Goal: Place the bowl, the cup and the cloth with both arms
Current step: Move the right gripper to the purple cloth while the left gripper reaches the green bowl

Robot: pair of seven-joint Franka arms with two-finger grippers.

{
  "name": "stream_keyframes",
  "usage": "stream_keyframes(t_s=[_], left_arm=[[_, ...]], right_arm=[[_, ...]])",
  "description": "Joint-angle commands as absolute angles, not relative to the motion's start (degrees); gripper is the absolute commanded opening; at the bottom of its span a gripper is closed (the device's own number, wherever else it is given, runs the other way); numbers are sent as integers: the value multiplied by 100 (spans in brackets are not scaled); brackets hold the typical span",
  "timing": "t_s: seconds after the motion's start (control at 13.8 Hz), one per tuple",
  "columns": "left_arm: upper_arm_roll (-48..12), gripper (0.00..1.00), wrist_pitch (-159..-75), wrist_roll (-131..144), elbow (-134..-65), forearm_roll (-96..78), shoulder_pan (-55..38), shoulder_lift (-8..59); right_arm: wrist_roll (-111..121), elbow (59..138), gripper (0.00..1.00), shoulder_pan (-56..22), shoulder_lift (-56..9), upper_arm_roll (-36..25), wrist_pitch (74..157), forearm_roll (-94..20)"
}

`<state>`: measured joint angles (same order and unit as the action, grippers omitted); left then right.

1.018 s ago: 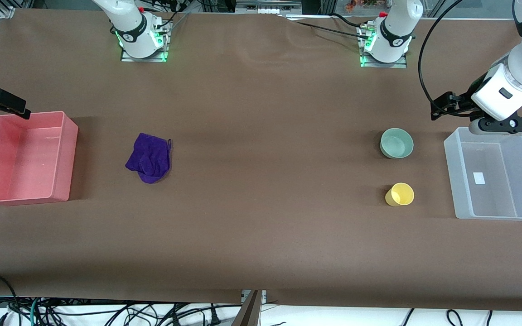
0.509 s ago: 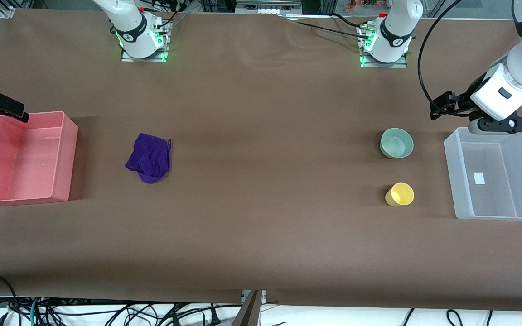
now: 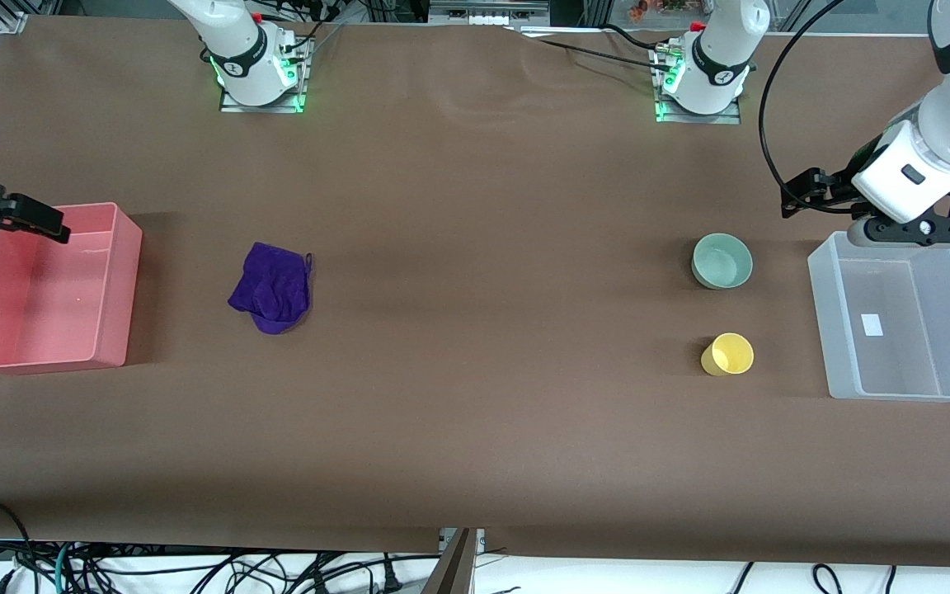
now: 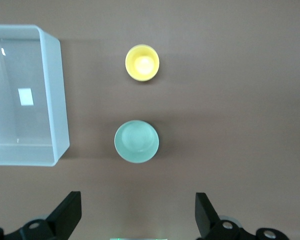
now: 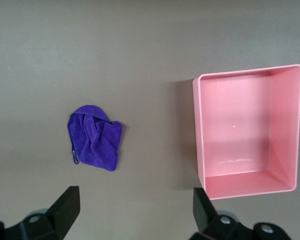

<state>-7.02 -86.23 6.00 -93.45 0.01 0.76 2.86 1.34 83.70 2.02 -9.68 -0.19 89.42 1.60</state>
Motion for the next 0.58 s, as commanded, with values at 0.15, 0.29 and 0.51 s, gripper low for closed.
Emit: stream_keyframes(t_s=[0.15,0.29,0.51], left_arm=[[-686,100,-8629,169,-10158,229,79,299],[-686,100,-9217,-296,-10667,229,132,273],[-686,100,-10156,-850,-11545,246,149,264]], right_arm=[[141,9129,100,272,-844,500,9490,149],[149,9482,100,272,-844,597,9851,149],[149,10114,100,272,-914,606,10579,141]])
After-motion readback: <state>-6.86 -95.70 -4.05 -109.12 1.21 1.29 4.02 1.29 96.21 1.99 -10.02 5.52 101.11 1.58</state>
